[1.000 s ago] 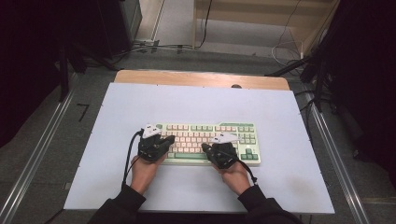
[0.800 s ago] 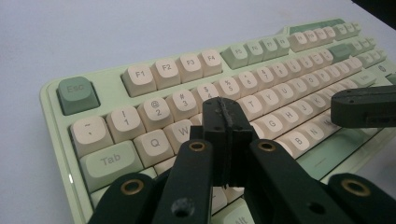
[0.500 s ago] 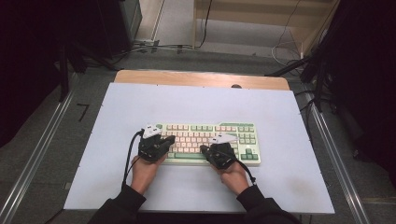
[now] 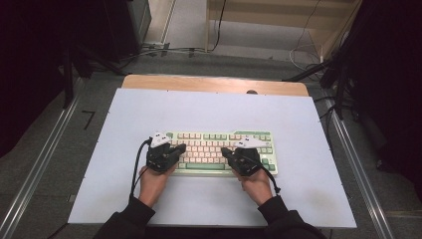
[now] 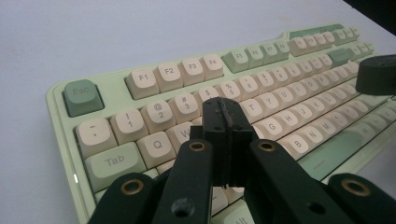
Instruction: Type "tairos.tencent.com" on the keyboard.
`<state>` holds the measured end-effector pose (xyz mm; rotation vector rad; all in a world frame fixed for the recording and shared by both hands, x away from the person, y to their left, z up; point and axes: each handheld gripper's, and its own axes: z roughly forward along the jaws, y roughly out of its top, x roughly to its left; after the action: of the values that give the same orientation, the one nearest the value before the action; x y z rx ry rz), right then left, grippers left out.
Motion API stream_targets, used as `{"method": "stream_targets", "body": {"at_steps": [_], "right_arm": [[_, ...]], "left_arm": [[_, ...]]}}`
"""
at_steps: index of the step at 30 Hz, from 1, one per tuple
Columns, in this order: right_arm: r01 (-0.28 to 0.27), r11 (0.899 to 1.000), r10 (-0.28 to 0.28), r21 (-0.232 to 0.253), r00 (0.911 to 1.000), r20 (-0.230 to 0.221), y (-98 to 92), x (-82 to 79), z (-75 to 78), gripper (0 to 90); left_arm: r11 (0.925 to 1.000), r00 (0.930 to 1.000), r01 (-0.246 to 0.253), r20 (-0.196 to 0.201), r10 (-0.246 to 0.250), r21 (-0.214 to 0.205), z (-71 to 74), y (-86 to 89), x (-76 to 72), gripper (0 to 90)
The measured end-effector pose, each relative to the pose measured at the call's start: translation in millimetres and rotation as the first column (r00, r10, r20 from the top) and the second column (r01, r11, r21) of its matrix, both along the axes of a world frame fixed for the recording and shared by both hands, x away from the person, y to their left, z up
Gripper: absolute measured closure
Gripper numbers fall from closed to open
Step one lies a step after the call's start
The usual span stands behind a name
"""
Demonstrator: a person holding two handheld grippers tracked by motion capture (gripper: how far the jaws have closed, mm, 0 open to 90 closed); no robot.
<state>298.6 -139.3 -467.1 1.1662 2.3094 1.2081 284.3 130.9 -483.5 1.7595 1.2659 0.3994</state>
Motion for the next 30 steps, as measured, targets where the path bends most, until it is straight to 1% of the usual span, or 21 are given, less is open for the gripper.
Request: {"method": "stream_targets", "body": {"at_steps": [8,17,18,28,30], "right_arm": [[0.035,0.999,-0.035,0.019,0.9994,0.008,-13.9,3.6,4.2,87.3],[0.047,0.999,-0.048,0.022,0.9987,0.015,-20.1,4.8,5.7,87.2],[0.048,0.999,-0.048,0.024,0.9987,0.016,-20.8,4.9,5.9,87.1],[0.057,0.998,-0.058,0.027,0.9982,0.018,-27.1,5.1,7.6,84.4],[0.059,0.998,-0.059,0.031,0.9981,0.018,-28.2,5.1,7.8,82.7]], "left_arm": [[0.9999,0.9999,-0.013,0.005,0.013,-0.007,1.1,2.6,-0.1,90.0],[0.9997,0.9997,-0.021,0.013,0.022,-0.012,3.5,6.5,-0.9,90.0],[0.9996,0.9996,-0.022,0.015,0.022,-0.018,3.8,6.9,-1.0,90.0],[0.9992,0.9992,-0.032,0.021,0.032,-0.025,6.7,10.9,-2.0,90.0],[0.9992,0.9993,-0.03,0.022,0.03,-0.027,7.1,11.4,-2.2,90.0]]}}
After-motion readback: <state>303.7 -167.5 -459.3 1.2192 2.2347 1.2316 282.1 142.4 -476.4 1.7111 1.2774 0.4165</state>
